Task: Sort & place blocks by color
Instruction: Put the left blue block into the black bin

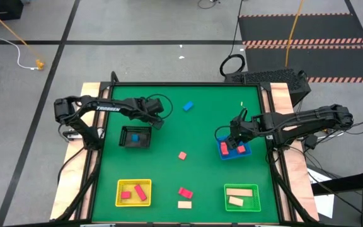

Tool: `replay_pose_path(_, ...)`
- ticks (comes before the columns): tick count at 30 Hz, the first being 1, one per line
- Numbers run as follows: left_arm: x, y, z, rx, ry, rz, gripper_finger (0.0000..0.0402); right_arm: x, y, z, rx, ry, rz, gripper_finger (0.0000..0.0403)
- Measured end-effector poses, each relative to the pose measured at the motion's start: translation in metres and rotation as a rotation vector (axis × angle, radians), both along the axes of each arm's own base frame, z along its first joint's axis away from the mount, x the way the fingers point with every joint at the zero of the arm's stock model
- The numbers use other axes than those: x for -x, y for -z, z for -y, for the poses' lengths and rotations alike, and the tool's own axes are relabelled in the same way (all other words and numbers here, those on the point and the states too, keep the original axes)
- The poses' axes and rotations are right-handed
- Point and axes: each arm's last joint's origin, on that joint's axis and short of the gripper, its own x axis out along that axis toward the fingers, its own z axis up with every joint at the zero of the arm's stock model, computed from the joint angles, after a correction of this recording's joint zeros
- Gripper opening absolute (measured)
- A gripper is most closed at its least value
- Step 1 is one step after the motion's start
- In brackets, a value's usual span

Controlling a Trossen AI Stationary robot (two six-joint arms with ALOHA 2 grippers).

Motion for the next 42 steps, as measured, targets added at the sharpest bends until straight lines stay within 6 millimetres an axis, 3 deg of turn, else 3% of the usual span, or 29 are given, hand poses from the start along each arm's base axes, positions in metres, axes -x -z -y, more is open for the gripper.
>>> replay_pose_path(10,-0.010,-0.003,0.003,0.012,-0.133,0.138,0.0141,0.000,0.000,0.000,0.028,-0.070,-0.003,0.0258)
replay_pose_path(22,-0.012,-0.004,0.007,-0.018,-0.265,0.171,0.0141,0.000,0.000,0.000,0.057,-0.144,-0.005,0.0258)
replay_pose_path(42,-0.013,-0.004,0.011,-0.013,-0.260,0.174,0.0141,0.000,0.000,0.000,0.058,-0.158,-0.006,0.0258)
